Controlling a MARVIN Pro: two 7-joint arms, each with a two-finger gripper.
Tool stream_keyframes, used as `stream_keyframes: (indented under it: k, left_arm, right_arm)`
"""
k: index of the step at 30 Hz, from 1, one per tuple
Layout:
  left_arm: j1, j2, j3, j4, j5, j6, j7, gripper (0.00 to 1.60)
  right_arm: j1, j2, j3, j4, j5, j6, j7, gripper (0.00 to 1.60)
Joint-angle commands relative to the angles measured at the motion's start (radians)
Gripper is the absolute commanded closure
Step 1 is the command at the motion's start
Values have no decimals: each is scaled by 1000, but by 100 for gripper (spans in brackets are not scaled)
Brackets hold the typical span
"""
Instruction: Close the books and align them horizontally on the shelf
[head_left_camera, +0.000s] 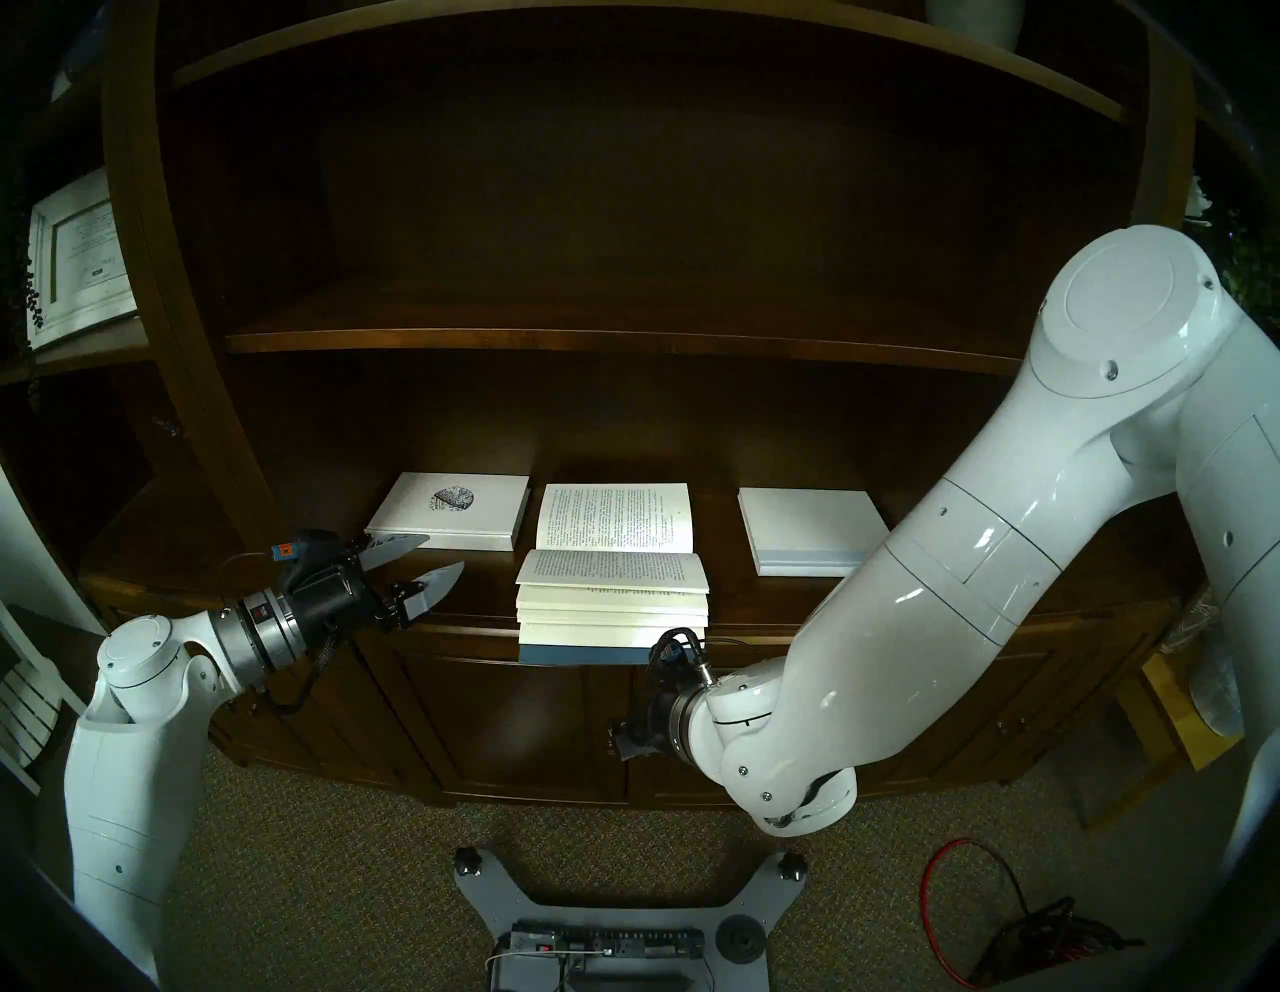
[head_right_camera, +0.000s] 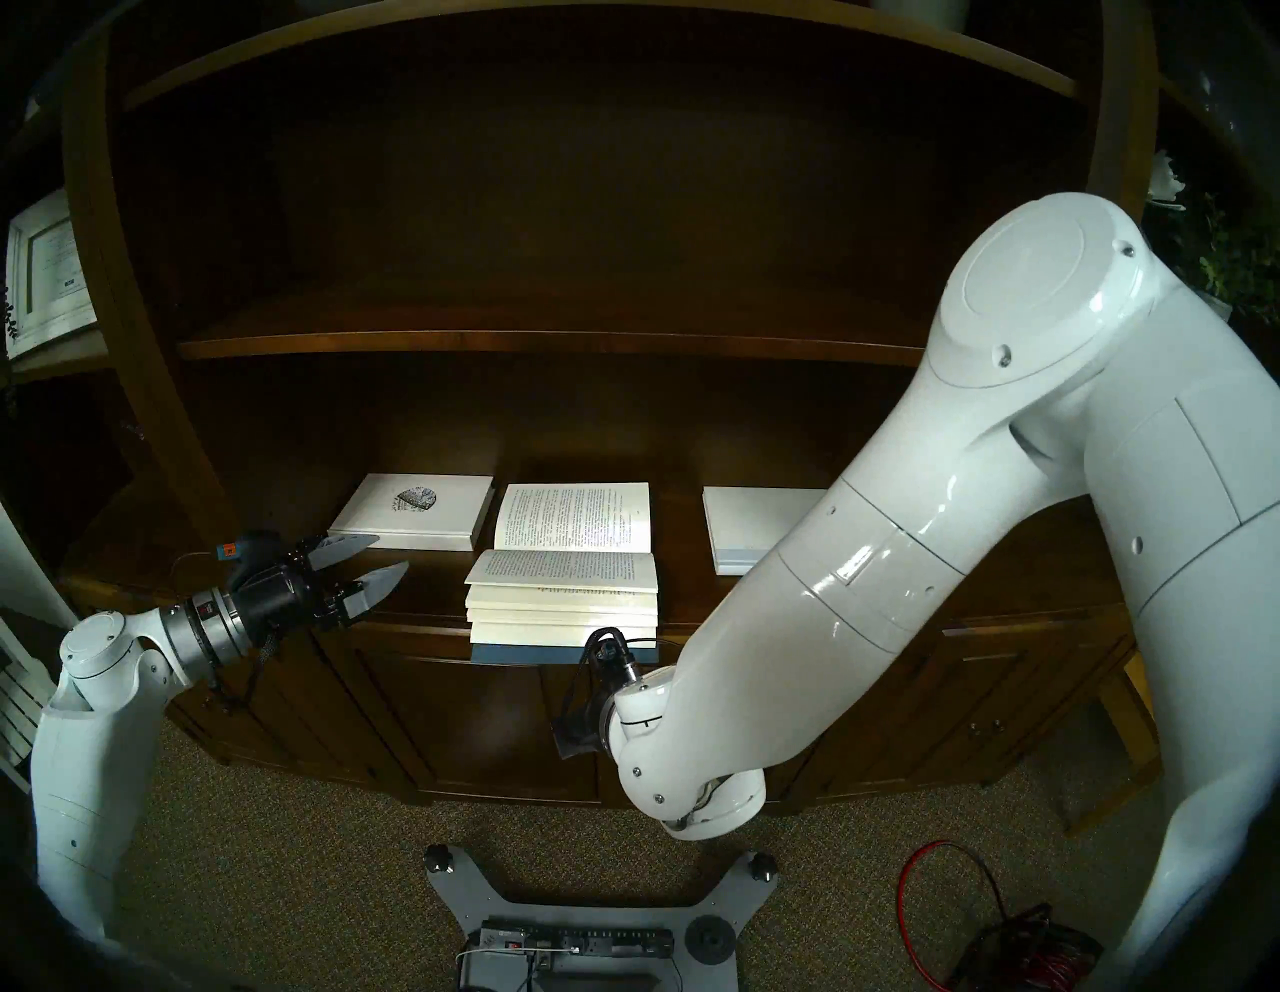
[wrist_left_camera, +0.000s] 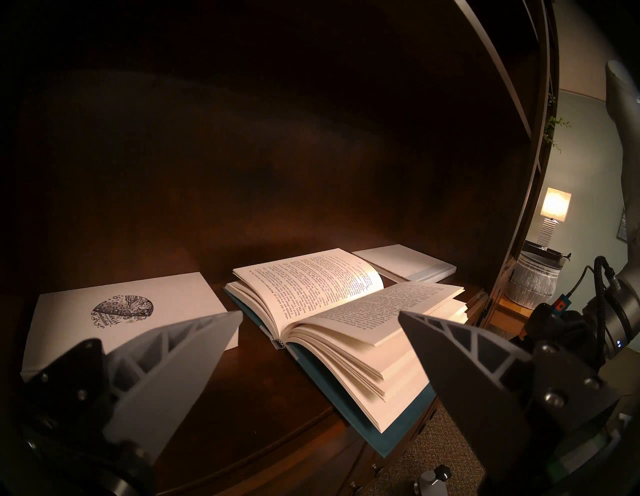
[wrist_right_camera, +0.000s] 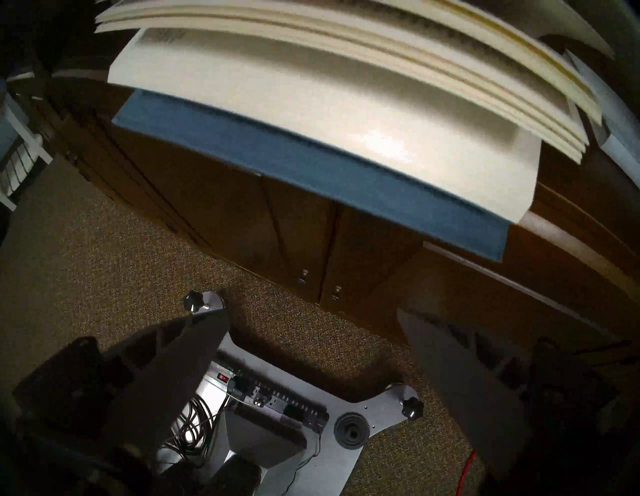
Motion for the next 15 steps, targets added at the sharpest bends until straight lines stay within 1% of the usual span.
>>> stream_keyframes:
  k: [1,4,5,7,15]
  left_arm:
    - [-19,-1,-12,-22,-11,-4,2,0]
    - [-19,-1,-12,-22,-11,-4,3,0]
    - [-19,-1,-12,-22,-11,-4,3,0]
    - [-19,-1,-12,-22,-11,-4,3,0]
    - [-19,-1,-12,-22,-11,-4,3,0]
  right_arm:
    - [16,-8,22,5,-2,-63,-54,0]
    - [4,-8,24,22,2,-62,-48,0]
    - [-11,-3,33,47,27,-35,-34,0]
    - [-20,-3,37,61,38,-24,-29,0]
    - [-42,-5,32,107,40,-23,7,0]
